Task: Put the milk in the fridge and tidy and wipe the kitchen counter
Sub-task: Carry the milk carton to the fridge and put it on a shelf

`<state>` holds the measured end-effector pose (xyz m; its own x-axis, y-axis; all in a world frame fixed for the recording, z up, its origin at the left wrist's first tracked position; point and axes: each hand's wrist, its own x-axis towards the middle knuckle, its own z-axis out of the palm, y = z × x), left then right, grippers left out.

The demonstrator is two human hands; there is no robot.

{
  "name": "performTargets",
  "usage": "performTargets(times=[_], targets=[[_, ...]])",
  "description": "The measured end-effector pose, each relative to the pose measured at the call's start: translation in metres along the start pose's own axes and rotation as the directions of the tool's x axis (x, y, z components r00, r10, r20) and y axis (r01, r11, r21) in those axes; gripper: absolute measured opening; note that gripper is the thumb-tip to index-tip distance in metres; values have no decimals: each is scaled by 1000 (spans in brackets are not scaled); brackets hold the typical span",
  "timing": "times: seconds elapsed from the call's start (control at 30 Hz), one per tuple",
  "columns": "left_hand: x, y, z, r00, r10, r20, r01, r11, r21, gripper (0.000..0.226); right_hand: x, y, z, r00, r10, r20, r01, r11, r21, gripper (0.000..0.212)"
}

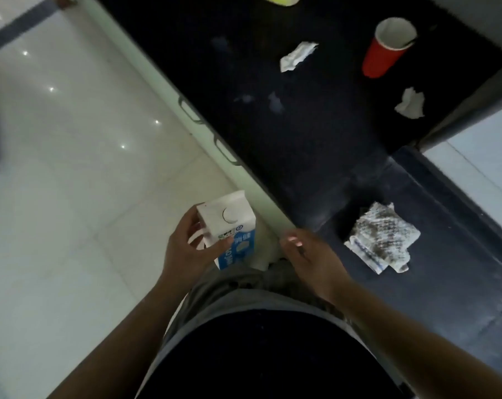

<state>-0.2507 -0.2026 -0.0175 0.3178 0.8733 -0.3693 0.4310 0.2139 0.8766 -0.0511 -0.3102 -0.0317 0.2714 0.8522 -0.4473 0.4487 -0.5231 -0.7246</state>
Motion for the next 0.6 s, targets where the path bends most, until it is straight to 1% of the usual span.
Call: performTargets(times=[0.07,0.17,0.27,0.33,0.47,0.6], targets=[[-13,-13,-26,997,-43,-68,42,999,-4,64,15,-16,8,997,-65,44,67,997,-47,21],[-30,-31,-65,979,-86,-187,72,994,-79,64,33,-52,30,986,-146,78,153,983,-100,26],[-46,-50,-107,941,-114,-319,62,983,-171,66,44,-95,70,956,-178,234,213,968,-133,33],[-59,-64,-143,908,-136,-396,48,974,-223,66,50,-126,109,922,-206,327,264,954,-144,35],[-84,-99,-223,835,-201,-513,47,954,-296,68,62,-204,194,860,-298,415,383,914,-137,36],[-109,-132,-294,742,-253,-620,80,953,-292,51,76,-267,265,791,-380,479,490,862,-127,35]])
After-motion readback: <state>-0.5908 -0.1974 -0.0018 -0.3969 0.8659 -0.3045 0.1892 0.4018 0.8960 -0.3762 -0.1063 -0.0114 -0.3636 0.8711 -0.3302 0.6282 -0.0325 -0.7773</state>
